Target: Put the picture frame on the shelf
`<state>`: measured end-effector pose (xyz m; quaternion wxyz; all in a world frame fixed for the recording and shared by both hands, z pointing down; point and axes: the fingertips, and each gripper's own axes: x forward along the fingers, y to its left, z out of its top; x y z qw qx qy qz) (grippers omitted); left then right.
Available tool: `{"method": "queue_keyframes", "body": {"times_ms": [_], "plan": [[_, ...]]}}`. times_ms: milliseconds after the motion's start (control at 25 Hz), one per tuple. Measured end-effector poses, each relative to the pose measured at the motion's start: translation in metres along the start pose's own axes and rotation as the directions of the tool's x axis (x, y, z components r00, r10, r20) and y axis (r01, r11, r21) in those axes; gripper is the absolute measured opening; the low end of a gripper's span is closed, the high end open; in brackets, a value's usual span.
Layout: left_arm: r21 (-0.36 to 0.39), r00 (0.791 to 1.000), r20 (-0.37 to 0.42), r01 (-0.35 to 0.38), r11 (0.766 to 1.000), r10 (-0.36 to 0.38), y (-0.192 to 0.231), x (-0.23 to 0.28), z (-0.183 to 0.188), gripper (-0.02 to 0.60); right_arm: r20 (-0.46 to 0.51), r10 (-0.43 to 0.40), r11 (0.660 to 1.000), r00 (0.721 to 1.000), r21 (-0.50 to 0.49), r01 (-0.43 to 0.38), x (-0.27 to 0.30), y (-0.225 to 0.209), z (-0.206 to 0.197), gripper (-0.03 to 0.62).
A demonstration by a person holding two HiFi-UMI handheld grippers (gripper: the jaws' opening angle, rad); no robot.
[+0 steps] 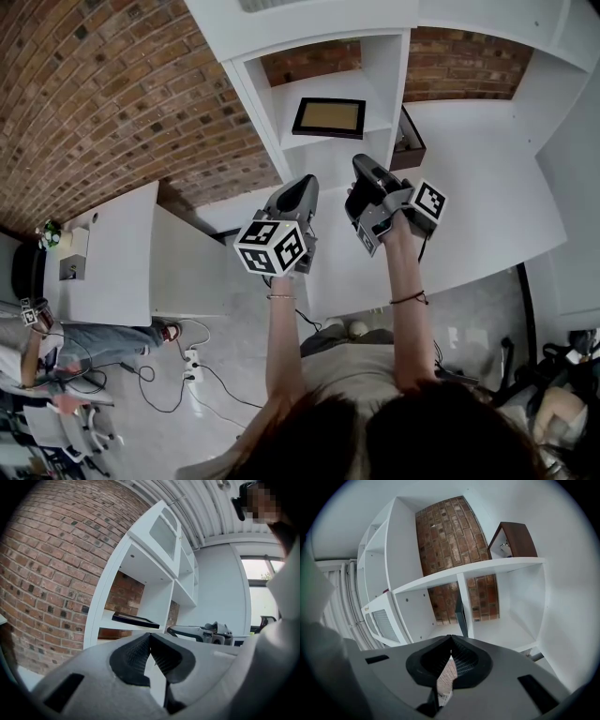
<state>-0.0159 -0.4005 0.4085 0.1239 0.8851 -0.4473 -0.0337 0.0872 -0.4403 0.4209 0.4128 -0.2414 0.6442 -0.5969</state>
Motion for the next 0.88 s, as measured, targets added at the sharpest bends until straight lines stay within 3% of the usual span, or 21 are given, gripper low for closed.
{"method": "queue_keyframes", "body": {"times_ms": [880], "plan": [[0.002, 0.999, 0.026, -0.036, 0.999, 0.036, 0.012, -0.012, 0.008, 0.011, -0.056, 0.019, 1.000, 0.998, 0.020, -0.018, 0.013, 0.002, -0.019, 0.009]]}}
